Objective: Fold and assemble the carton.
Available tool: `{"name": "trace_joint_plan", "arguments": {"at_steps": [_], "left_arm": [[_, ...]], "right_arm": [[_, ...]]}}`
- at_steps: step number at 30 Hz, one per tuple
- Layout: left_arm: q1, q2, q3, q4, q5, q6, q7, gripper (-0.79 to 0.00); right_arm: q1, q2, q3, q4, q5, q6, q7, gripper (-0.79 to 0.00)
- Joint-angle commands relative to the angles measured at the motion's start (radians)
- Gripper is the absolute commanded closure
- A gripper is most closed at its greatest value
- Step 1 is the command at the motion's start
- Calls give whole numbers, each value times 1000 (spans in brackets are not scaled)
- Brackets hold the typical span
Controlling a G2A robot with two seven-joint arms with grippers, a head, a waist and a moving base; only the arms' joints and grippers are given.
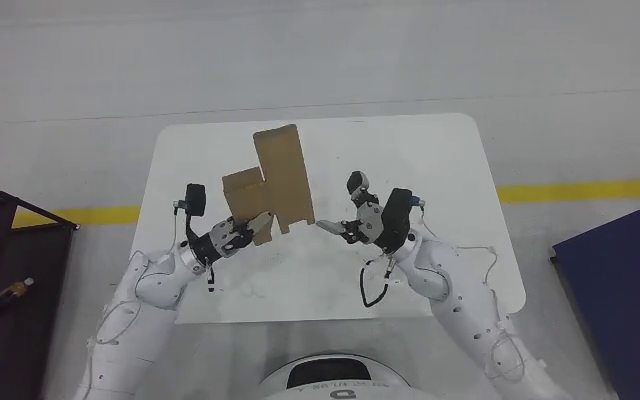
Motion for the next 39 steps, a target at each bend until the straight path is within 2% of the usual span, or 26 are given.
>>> {"name": "trace_joint_plan", "arguments": {"at_steps": [1,5,7,13,16,20,22,23,24,27,29,33,34,36,39], "left_arm": [[-5,5,21,13,-136,10,-51,0],[-24,13,58,34,-404,108,-163,0],[-41,17,72,43,-481,135,-238,0],[-78,19,99,53,-537,136,-322,0],[-91,22,95,53,-501,118,-343,0],[-88,25,94,38,-464,61,-348,0],[-88,27,91,35,-459,47,-355,0],[-90,29,89,34,-447,42,-362,0],[-91,31,86,32,-429,37,-369,0],[-88,33,81,22,-391,30,-361,0],[-85,36,77,11,-378,20,-359,0],[-80,41,80,-1,-369,6,-368,0],[-80,42,82,-1,-371,3,-372,0],[-83,44,87,1,-381,2,-375,0],[-92,47,90,7,-393,2,-380,0]], "right_arm": [[22,-4,-14,22,60,-34,1,-785],[50,-9,-22,52,124,-96,-37,-785],[54,-10,-20,59,127,-103,-41,-785],[61,-13,-24,61,126,-100,-32,-785],[62,-14,-28,65,133,-93,-25,-785],[69,-17,-37,83,149,-99,1,-677],[82,-16,-51,93,156,-139,46,-671],[89,-16,-57,100,171,-168,62,-631],[96,-16,-58,106,184,-184,75,-542],[109,-16,-63,116,216,-219,97,-379],[116,-16,-68,118,234,-243,111,-323],[133,-16,-87,137,266,-298,161,-299],[139,-17,-91,143,279,-307,170,-231],[148,-18,-98,154,307,-326,179,0],[160,-19,-102,172,339,-349,189,0]]}}
